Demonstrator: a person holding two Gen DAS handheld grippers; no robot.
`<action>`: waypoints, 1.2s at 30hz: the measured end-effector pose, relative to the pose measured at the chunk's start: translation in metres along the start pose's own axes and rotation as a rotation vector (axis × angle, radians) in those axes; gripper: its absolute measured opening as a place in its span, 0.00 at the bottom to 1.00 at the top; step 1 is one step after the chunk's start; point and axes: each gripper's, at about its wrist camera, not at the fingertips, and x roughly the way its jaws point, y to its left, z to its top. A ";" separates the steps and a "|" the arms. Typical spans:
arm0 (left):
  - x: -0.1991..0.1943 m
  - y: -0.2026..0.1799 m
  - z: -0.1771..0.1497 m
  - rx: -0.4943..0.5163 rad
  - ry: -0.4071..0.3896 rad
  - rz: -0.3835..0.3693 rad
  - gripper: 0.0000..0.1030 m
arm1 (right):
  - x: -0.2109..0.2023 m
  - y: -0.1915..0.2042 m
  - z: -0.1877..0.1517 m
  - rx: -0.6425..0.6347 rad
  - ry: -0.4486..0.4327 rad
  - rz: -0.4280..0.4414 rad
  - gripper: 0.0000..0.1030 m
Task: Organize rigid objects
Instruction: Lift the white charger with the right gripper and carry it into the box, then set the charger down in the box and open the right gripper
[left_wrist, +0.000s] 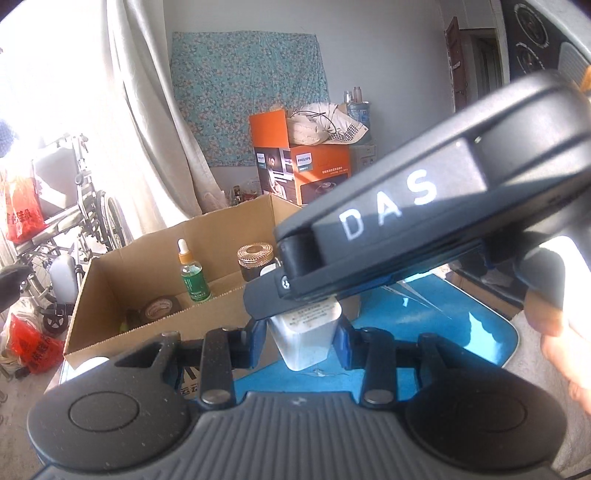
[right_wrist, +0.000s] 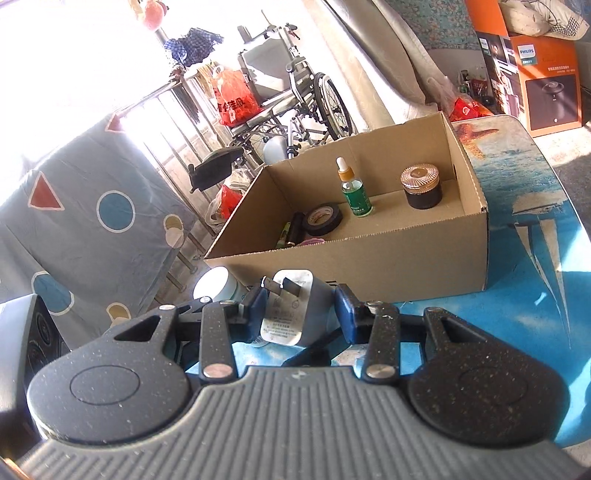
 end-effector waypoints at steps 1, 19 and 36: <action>0.000 0.002 0.007 0.002 -0.012 0.009 0.38 | -0.003 0.003 0.006 -0.013 -0.009 0.005 0.38; 0.136 0.112 0.075 -0.347 0.228 -0.107 0.40 | 0.117 -0.037 0.158 -0.044 0.211 -0.008 0.38; 0.226 0.178 0.045 -0.585 0.518 -0.159 0.46 | 0.254 -0.091 0.162 0.071 0.458 -0.016 0.33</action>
